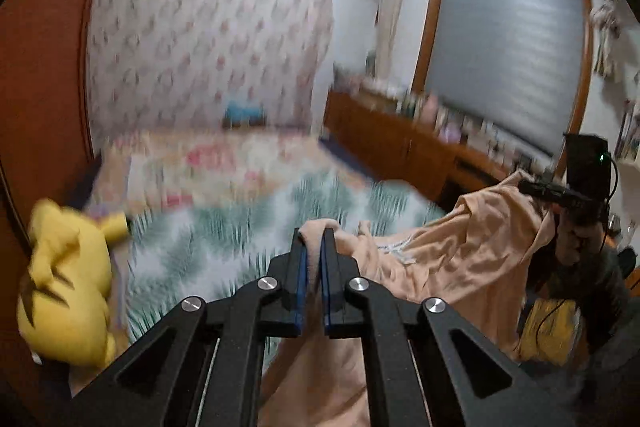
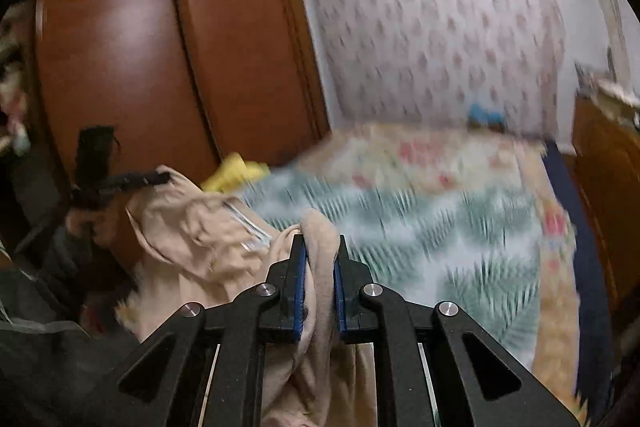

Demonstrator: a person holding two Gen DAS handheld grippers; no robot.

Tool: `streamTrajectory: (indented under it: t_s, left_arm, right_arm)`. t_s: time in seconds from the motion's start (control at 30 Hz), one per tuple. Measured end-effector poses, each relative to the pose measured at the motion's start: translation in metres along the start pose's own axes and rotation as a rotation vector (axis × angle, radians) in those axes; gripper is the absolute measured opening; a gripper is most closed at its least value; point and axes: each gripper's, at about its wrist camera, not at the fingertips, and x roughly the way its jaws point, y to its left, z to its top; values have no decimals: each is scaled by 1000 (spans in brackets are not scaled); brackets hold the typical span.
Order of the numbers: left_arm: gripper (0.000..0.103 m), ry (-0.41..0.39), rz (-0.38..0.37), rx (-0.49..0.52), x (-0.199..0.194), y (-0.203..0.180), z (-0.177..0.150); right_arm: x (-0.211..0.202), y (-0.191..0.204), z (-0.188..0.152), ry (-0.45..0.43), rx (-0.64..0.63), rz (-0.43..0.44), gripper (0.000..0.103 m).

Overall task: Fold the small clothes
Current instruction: 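Lift the shirt hem high with both grippers, shaking it out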

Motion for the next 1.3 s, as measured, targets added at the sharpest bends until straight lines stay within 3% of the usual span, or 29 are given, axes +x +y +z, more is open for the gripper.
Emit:
streamTrajectory:
  t_s: [0.13,0.3,0.47,0.73,0.9,1.03,1.3]
  left_arm:
    - [7,-142,47,53,-43,-8,61]
    - [7,-284,136,137,-81,-20,127]
    - [7,-351,223,186,-94,-21,164]
    - [7,-348,277,197,-82,2,153]
    - [7,-361,264,181,-84,2,144]
    - [7,-252,267,187,-51,9,117]
    - [7,138,269,81,75,63,-15]
  right_arm:
    - [-39,25,62,-129,-96,-15,12]
    - [-64,47,126,-210,-234,-155,12]
    - [-72,51,167,-231,-307,-315,12]
    - [-55,68,164,-183,-377,-454,11]
    - [-46,81,152,-233,-348,-400,11]
    - [-18,58,103,-96,-334,-380,11]
    - [91,18,-47,293,-205,-320,11]
